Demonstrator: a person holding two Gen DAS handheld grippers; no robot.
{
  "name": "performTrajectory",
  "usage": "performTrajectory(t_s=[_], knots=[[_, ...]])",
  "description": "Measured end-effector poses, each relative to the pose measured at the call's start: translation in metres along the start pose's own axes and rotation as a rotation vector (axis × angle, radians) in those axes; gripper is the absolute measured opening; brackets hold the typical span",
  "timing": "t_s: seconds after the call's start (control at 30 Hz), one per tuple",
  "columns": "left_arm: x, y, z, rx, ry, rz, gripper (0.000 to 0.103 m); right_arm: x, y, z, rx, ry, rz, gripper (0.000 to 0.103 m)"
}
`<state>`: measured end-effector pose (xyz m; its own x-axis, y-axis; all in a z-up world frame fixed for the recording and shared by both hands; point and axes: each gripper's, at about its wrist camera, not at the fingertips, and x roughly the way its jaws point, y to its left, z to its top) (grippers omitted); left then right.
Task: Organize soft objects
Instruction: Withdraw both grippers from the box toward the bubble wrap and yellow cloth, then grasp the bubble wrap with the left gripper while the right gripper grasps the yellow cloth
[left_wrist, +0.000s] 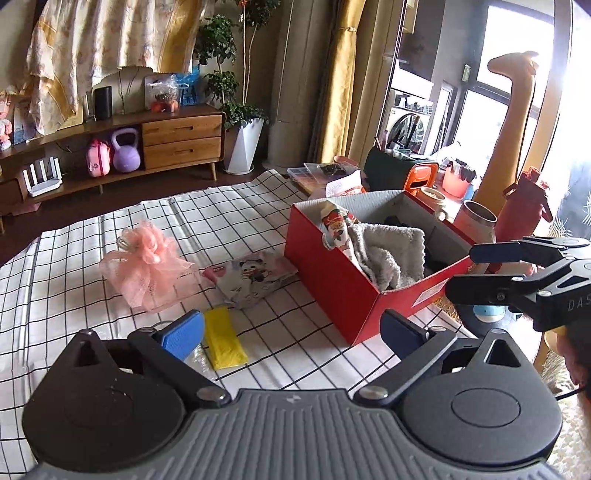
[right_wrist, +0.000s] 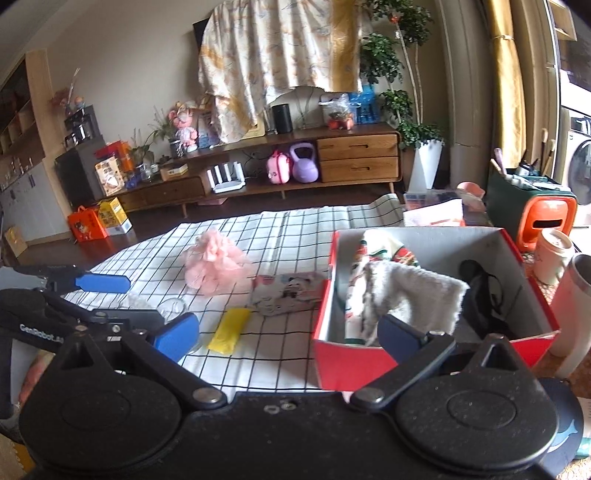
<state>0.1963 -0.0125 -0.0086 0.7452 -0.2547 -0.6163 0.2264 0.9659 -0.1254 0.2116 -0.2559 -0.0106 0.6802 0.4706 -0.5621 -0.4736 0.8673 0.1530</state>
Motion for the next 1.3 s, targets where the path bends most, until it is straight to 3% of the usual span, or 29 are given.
performTrajectory(t_s=[0.13,0.37,0.5,0.67,1.13,1.3], knots=[[-0.011,0.02,-0.017,-0.019,0.039,0.012,0.102,0.008,0.018,-0.004,-0.014,0.019,0.031,0.103],[-0.023,0.05,-0.043,-0.064,0.03,0.049,0.102,0.032,0.043,-0.009,-0.052,0.074,0.068,0.103],[-0.016,0.058,-0.062,-0.089,0.037,0.08,0.102,0.052,0.062,-0.015,-0.122,0.111,0.063,0.103],[-0.001,0.065,-0.084,-0.091,0.06,0.121,0.102,0.085,0.067,-0.022,-0.109,0.161,0.078,0.1],[0.049,0.083,-0.095,-0.144,0.109,0.118,0.102,0.162,0.069,-0.032,-0.124,0.274,0.087,0.081],[0.064,0.084,-0.095,-0.13,0.123,0.124,0.102,0.188,0.069,-0.028,-0.102,0.316,0.101,0.08]])
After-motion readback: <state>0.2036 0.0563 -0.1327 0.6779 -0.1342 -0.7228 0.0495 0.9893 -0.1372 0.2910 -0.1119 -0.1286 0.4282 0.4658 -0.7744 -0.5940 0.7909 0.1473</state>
